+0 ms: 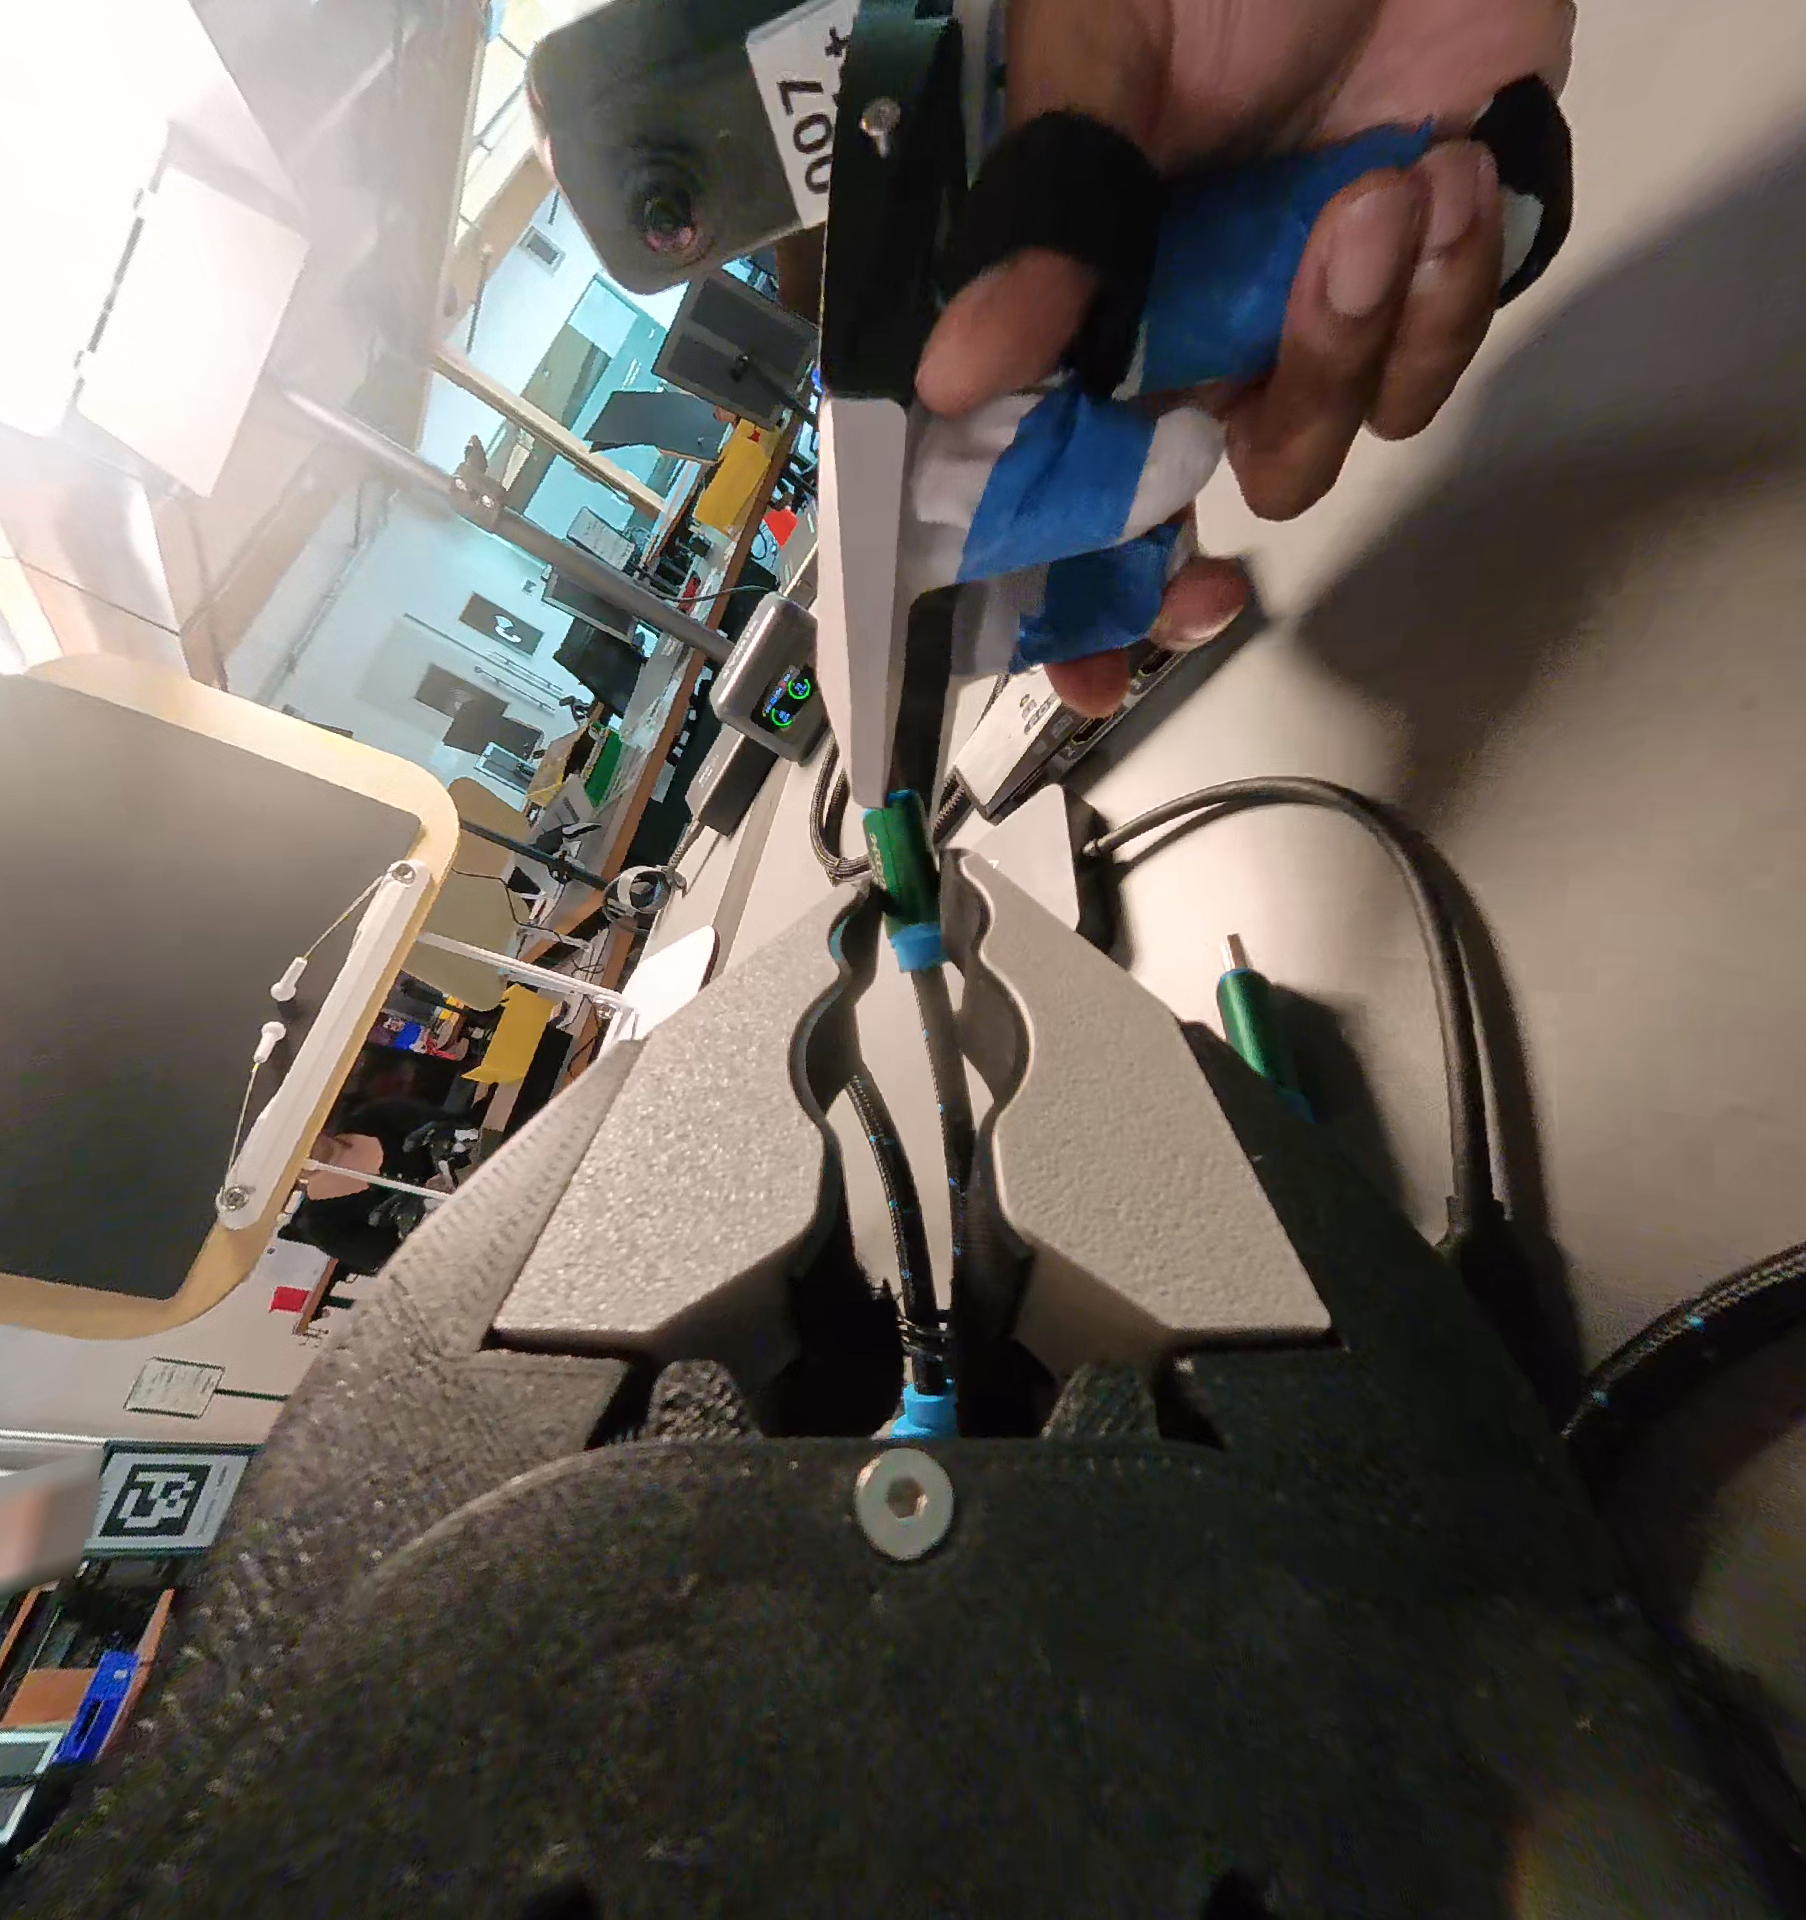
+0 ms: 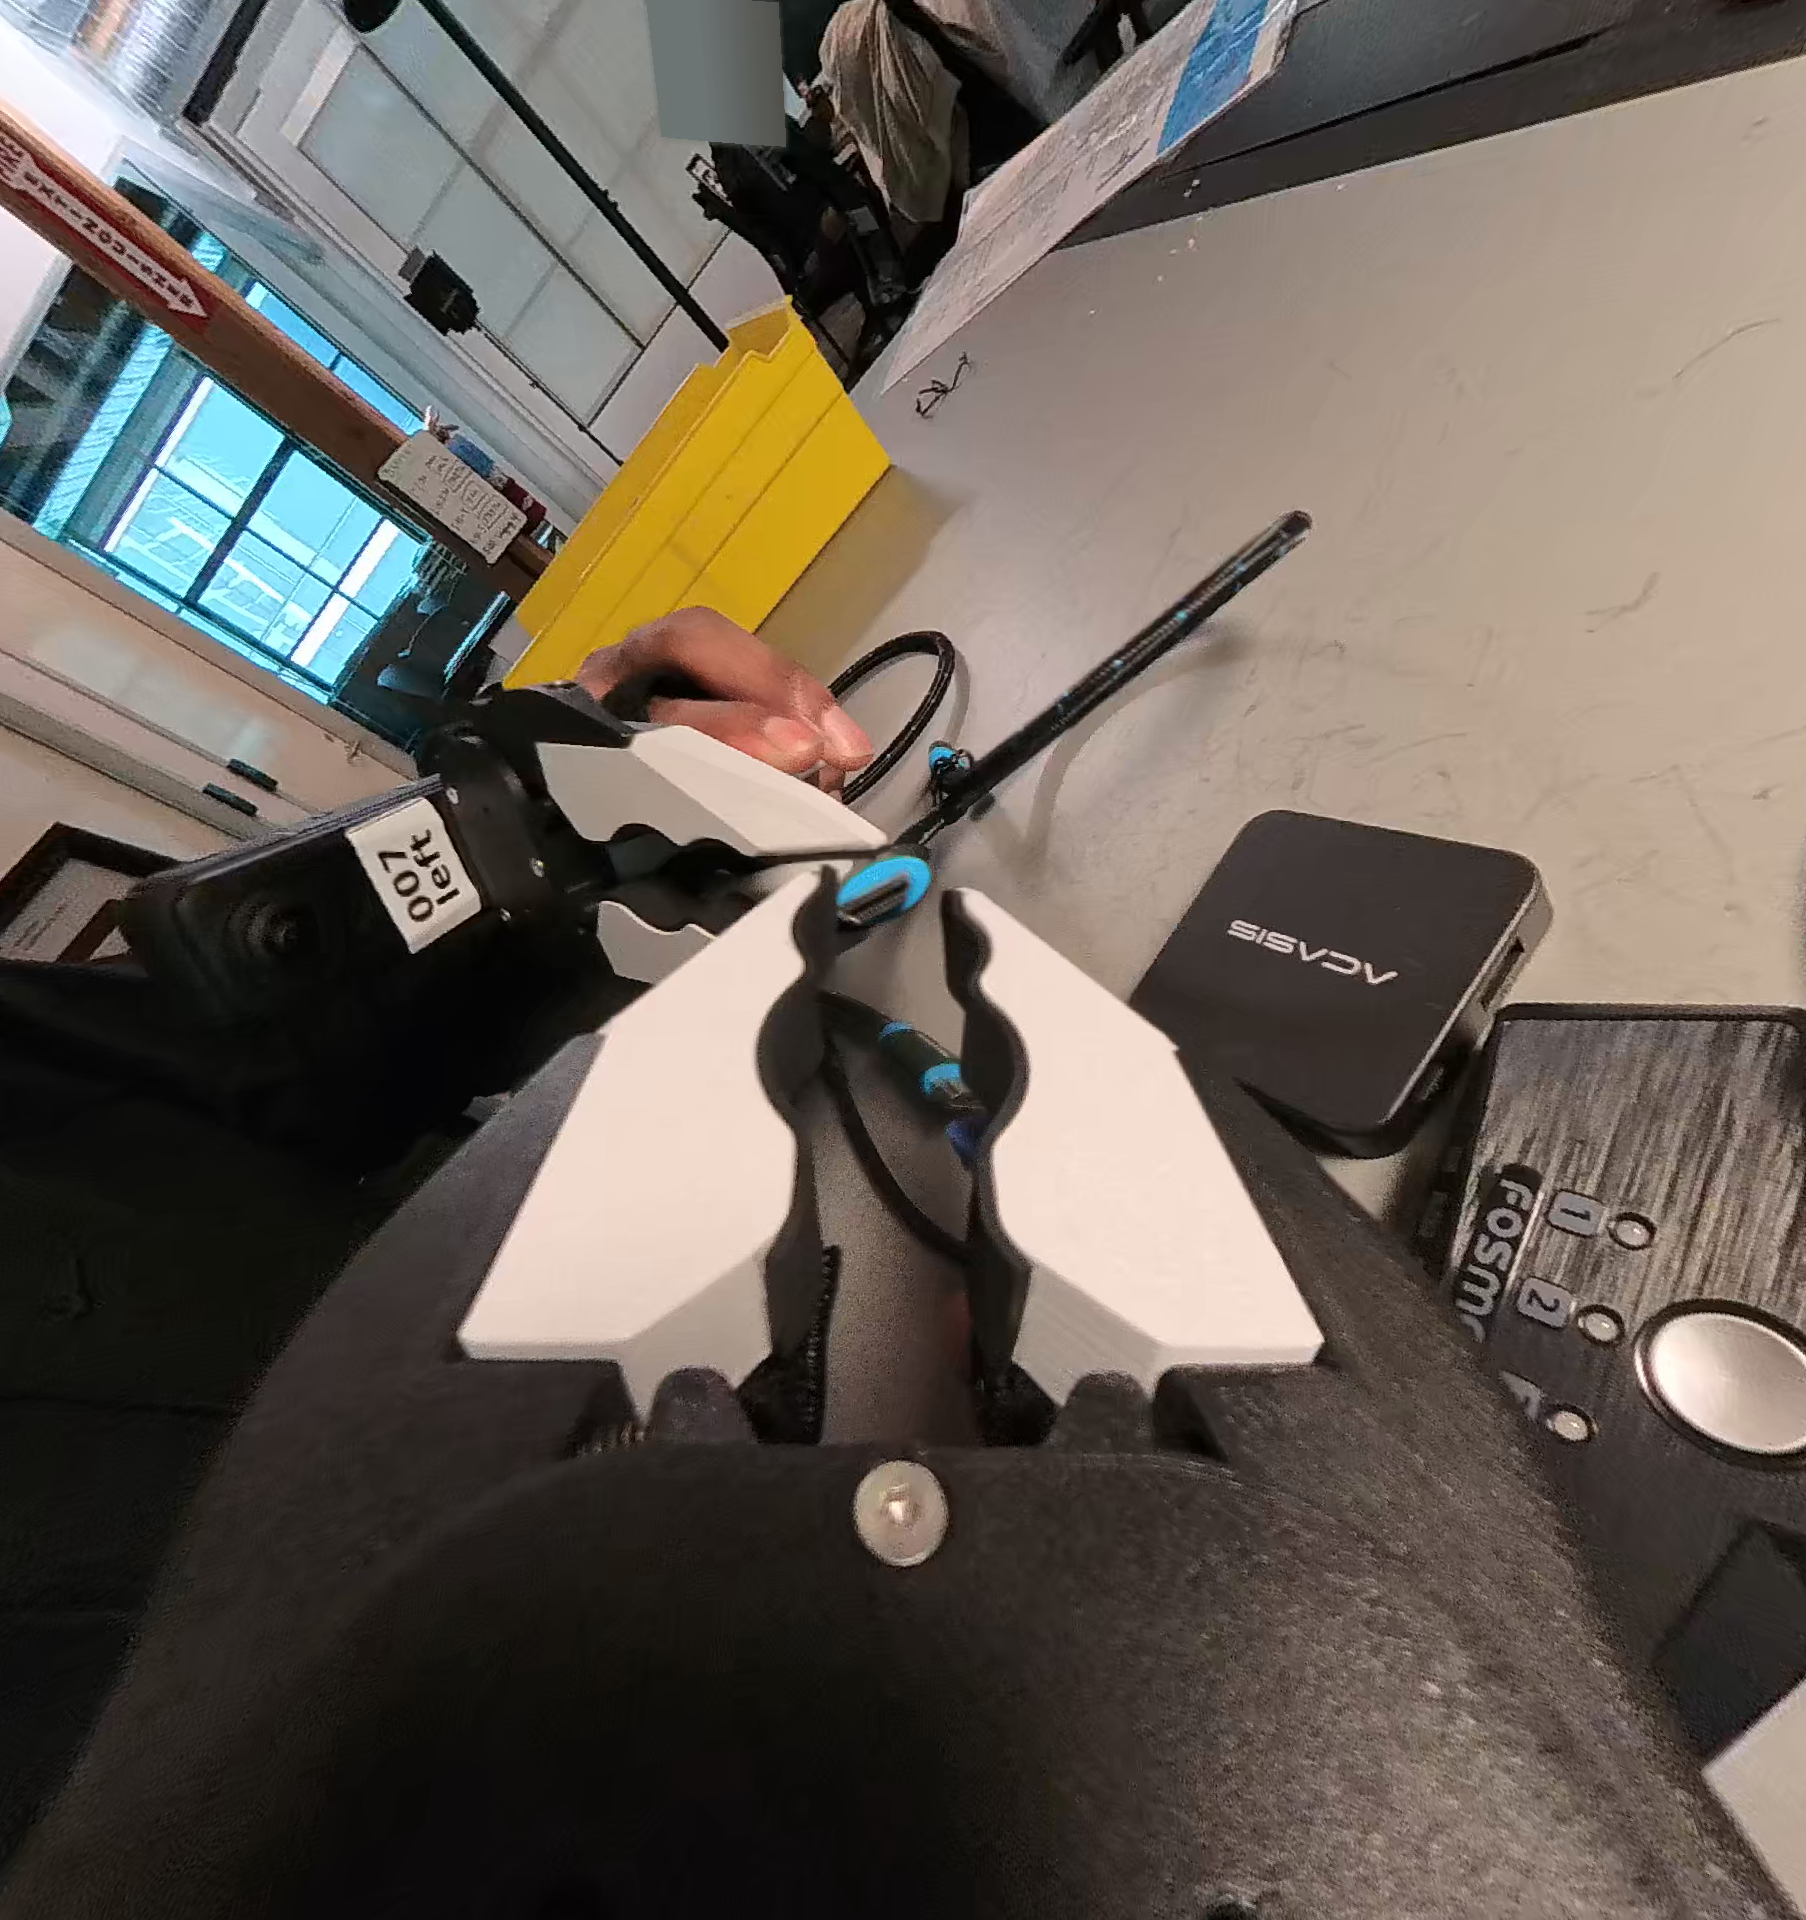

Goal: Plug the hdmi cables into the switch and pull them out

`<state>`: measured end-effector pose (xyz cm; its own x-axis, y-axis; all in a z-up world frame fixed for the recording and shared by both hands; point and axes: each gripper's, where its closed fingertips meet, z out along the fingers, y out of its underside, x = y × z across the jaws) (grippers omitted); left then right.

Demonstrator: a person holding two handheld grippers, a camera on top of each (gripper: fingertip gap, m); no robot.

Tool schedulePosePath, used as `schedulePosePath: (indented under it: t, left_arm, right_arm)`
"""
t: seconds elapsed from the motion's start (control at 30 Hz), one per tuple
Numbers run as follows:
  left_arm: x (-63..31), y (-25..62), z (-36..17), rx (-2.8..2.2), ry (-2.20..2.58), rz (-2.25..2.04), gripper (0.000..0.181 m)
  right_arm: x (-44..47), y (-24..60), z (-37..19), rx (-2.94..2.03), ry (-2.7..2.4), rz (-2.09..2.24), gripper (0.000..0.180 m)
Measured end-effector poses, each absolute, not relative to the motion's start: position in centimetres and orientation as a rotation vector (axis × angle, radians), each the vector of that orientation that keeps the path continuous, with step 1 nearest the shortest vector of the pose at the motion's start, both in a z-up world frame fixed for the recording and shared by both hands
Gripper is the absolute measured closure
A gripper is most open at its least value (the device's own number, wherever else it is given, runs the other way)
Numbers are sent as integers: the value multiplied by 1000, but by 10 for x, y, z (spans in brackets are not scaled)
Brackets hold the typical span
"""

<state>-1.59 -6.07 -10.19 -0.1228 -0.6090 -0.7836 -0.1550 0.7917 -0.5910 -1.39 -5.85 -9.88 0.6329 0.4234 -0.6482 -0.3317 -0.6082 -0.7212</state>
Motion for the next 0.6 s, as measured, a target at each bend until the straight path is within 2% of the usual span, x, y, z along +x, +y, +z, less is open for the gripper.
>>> schedulePosePath:
  t: [0.2, 0.27, 0.37, 0.43, 0.6]
  left_arm:
    - [-15, -55, -106, -747, 1680, -516, 165]
    - [-16, -56, -106, -893, 1686, -648, 153]
    - [-17, -62, -96, -1228, 1624, -995, 153]
    - [-17, -77, -94, -1537, 1565, -1369, 150]
    - [-13, -76, -89, -1984, 1022, -2118, 149]
  right_arm:
    - [-8, -51, -100, -1931, -111, 920, 164]
    - [-4, -49, -97, -1912, -122, 869, 164]
    - [2, -47, -91, -1885, -137, 800, 165]
    - [2, -47, -85, -1852, -163, 774, 165]
    - [-1, -49, -71, -1766, -234, 729, 165]
